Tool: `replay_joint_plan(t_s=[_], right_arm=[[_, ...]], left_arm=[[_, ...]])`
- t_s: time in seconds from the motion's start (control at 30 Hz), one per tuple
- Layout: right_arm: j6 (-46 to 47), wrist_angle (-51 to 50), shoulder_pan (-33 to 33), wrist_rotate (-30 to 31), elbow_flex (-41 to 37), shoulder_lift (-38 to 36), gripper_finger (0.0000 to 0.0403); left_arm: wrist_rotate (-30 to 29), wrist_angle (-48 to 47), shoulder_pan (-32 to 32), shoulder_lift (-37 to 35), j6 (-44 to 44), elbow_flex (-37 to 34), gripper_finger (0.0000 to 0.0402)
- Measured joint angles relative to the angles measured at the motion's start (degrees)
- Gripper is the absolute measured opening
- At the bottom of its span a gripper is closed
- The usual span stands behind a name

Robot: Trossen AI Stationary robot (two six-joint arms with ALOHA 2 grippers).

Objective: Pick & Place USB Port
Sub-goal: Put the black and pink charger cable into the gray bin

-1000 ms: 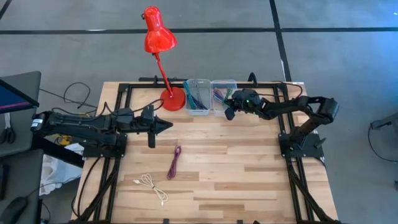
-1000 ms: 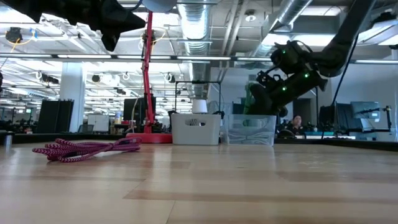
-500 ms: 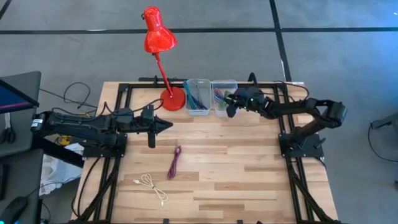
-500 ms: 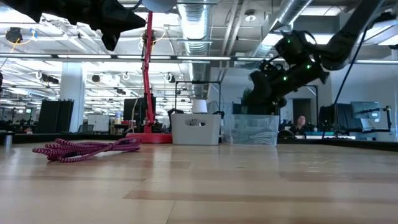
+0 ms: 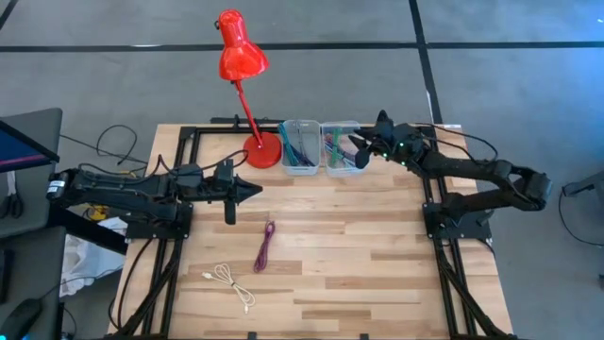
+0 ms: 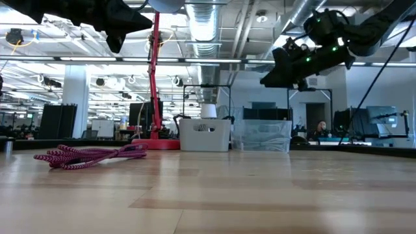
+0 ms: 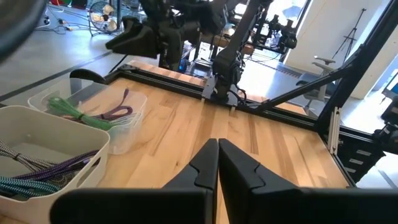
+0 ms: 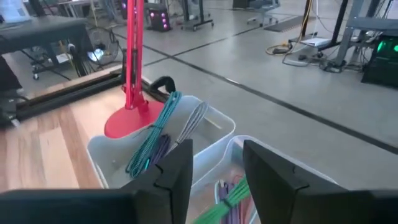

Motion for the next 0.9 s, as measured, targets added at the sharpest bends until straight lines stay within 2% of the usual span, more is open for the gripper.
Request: replay_joint_plan(t_s=[0.1, 0.27, 0.63, 0.9], right_arm=[[0.61, -1.96, 2.17, -2.35, 0.00, -2.21, 0.0130], [1.95, -4.03, 8.59, -10.44, 0.00, -3.12, 0.0124], [1.51, 0.31, 21.94, -10.66, 0.01, -2.76, 0.0118], [2.71, 5.19, 24.23, -10.43, 0.02, -2.71, 0.0118]], left_arm=[[0.00, 0.00, 0.00, 0.00, 0.00, 0.00, 0.0012], [0.02, -0.01, 0.00, 0.01, 0.00, 0.00, 0.0012], [0.04, 0.04, 0.02, 0.02, 0.00, 0.00, 0.0012], [0.65, 3.27, 0.02, 0.02, -2.75, 0.00, 0.0012]])
